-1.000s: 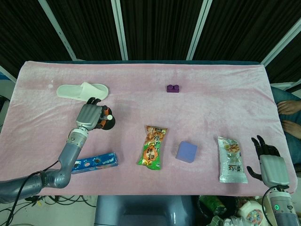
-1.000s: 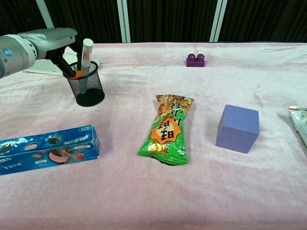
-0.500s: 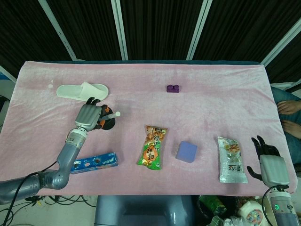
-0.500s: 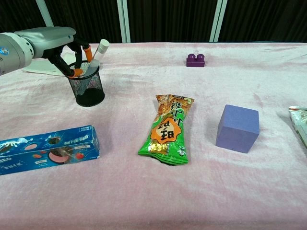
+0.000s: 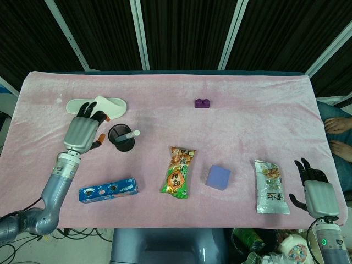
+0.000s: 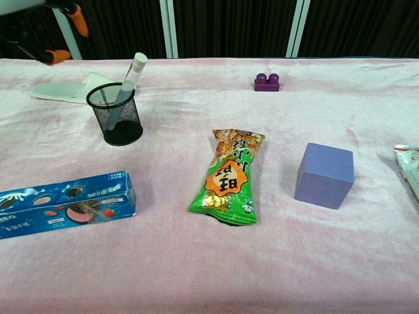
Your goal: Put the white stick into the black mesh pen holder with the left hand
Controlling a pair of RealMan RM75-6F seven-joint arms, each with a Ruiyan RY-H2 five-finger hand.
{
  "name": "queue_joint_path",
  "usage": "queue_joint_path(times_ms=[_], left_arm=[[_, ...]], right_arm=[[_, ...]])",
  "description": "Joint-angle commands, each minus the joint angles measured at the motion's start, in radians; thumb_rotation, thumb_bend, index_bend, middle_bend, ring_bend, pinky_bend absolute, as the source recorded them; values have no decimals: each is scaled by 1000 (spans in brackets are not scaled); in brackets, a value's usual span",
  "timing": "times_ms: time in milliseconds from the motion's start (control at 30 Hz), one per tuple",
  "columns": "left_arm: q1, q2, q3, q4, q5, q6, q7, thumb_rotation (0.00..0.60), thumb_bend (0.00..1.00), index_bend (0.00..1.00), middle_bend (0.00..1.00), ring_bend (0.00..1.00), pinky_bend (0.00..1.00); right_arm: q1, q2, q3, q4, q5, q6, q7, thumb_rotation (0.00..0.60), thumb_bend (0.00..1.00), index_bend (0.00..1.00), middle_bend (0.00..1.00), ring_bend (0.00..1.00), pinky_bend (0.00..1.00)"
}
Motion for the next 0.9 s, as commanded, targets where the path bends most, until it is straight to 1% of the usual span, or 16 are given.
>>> queue_joint_path(times_ms=[33, 167, 267, 367, 400, 433, 500, 600, 767, 900], left_arm=[[125, 107, 66, -127, 93, 175, 55, 600, 357, 277, 187, 0, 56], [236, 163, 134, -195, 166, 289, 33, 600, 321, 249, 174, 0, 47], [324, 186, 191, -209, 243, 364, -30, 600, 320, 218, 165, 0, 27], [394, 193, 238, -185, 298, 414, -98, 600, 320, 203, 159, 0, 11], [405, 192, 244, -180, 305, 421, -109, 600, 320, 202, 158, 0, 10], [439, 189, 263, -158, 320, 444, -148, 600, 320, 202, 157, 0, 8], [483, 175, 282, -107, 341, 468, -201, 600, 321, 202, 153, 0, 4], [519, 167, 290, -63, 328, 455, -259, 600, 320, 197, 136, 0, 0], [544, 154, 270, 4, 297, 398, -386, 600, 320, 177, 104, 0, 0], [556, 136, 251, 55, 326, 390, -454, 600, 321, 158, 86, 0, 0]], right_arm=[[-1, -1, 2, 1, -2, 5, 0, 600, 179, 43, 38, 189, 158], [-1, -7, 4, 9, -20, 19, 2, 600, 180, 43, 31, 185, 158], [-1, -16, 4, 20, -41, 34, 4, 600, 180, 43, 25, 184, 158], [-2, -24, 4, 28, -55, 43, 5, 600, 180, 43, 21, 183, 158], [-1, -25, 5, 29, -57, 45, 6, 600, 180, 42, 20, 183, 158], [-2, -28, 5, 32, -65, 50, 9, 600, 180, 42, 18, 183, 158], [-2, -34, 5, 42, -83, 61, 15, 600, 180, 41, 14, 182, 158], [-4, -39, 2, 53, -104, 73, 23, 600, 180, 40, 12, 181, 158], [-7, -40, 1, 57, -113, 79, 29, 600, 179, 40, 12, 182, 158], [-8, -42, 2, 59, -115, 80, 32, 600, 179, 40, 11, 182, 158]])
